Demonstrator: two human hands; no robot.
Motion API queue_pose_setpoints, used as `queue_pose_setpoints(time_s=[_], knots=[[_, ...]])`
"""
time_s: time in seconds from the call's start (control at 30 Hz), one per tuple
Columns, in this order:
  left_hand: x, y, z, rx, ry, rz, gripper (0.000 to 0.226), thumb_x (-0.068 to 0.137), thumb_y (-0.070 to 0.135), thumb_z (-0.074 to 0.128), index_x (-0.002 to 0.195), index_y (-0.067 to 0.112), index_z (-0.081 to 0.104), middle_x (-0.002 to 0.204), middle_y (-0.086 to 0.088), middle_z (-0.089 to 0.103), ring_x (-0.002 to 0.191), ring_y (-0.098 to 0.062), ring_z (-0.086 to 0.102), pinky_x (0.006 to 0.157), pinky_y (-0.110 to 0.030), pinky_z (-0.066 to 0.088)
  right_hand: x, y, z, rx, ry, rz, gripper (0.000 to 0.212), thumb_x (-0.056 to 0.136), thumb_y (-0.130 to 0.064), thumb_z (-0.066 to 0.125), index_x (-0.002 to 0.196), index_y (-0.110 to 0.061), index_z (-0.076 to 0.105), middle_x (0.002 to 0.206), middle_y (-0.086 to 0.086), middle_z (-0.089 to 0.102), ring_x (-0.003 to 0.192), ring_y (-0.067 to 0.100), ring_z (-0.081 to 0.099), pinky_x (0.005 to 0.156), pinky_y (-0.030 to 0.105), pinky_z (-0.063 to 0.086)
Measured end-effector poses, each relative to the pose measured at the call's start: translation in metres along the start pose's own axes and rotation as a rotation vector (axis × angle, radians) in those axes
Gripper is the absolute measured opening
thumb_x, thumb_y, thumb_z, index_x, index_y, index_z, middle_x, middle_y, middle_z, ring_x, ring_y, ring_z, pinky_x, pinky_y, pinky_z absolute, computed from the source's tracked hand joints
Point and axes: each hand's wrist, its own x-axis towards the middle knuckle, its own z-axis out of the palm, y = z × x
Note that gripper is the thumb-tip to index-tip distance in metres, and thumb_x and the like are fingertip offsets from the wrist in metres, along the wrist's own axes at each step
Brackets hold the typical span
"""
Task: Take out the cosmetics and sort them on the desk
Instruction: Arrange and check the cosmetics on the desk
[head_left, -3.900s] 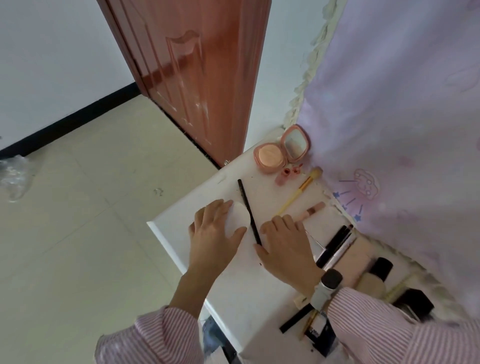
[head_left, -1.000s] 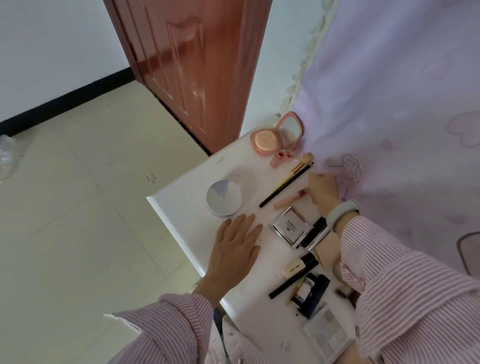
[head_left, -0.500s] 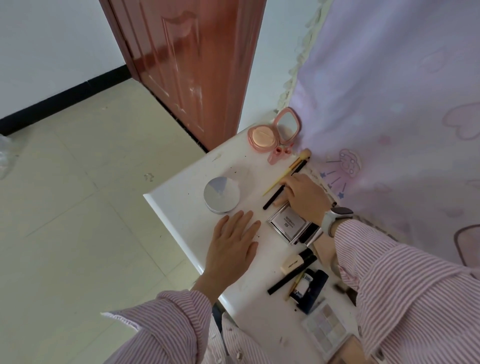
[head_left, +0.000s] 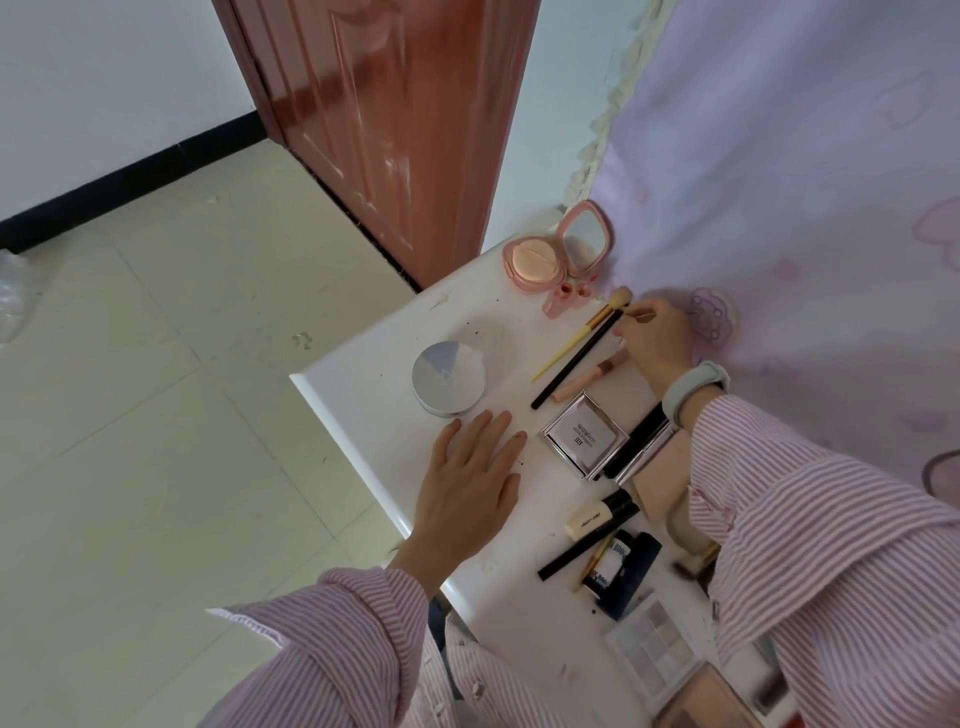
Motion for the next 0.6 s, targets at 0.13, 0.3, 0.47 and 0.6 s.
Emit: queue_pose_setpoints(time_s=[0.13,0.3,0.47,0.6], knots=[[0.0,-0.001,0.002,-0.01,-0.005,-0.004,0.042,0.09,0.033,0.038,0.123,0.018,0.059,0.135,-0.004,0.053,0.127,-0.024,0.047,0.105,-0.047,0.037,0.003,0.003,0.0,-0.005,-0.042,0.011,0.017,0.081,-0.004,0.058,0.095,-0.002,0.067,0.101,0.016,0.067,0.097,0.027,0.06,0.079,0.028,0.043],[0.0,-0.001,0.003,-0.038,0.011,-0.005,0.041,0.09,0.032,0.04,0.122,0.019,0.06,0.135,-0.003,0.053,0.126,-0.023,0.047,0.106,-0.046,0.035,-0.006,0.004,-0.006,-0.07,-0.055,-0.094,0.024,0.088,-0.006,0.05,0.109,-0.001,0.061,0.109,0.018,0.063,0.1,0.028,0.058,0.079,0.023,0.038],[-0.002,-0.002,-0.003,-0.274,0.185,-0.086,0.027,0.087,0.02,0.046,0.096,0.014,0.07,0.113,-0.003,0.067,0.112,-0.022,0.059,0.102,-0.038,0.038,-0.052,-0.014,-0.001,-0.095,-0.136,-0.487,0.016,0.09,-0.008,0.049,0.101,-0.005,0.061,0.092,0.006,0.058,0.075,0.021,0.056,0.068,0.031,0.044],[-0.019,-0.015,-0.012,-0.333,0.329,-0.208,0.02,0.082,0.016,0.051,0.08,0.011,0.071,0.087,0.0,0.07,0.089,-0.019,0.065,0.092,-0.039,0.04,-0.085,-0.039,0.03,-0.257,-0.397,-0.809,0.039,0.087,-0.018,0.057,0.125,-0.012,0.051,0.117,0.007,0.054,0.101,0.022,0.05,0.086,0.037,0.045]])
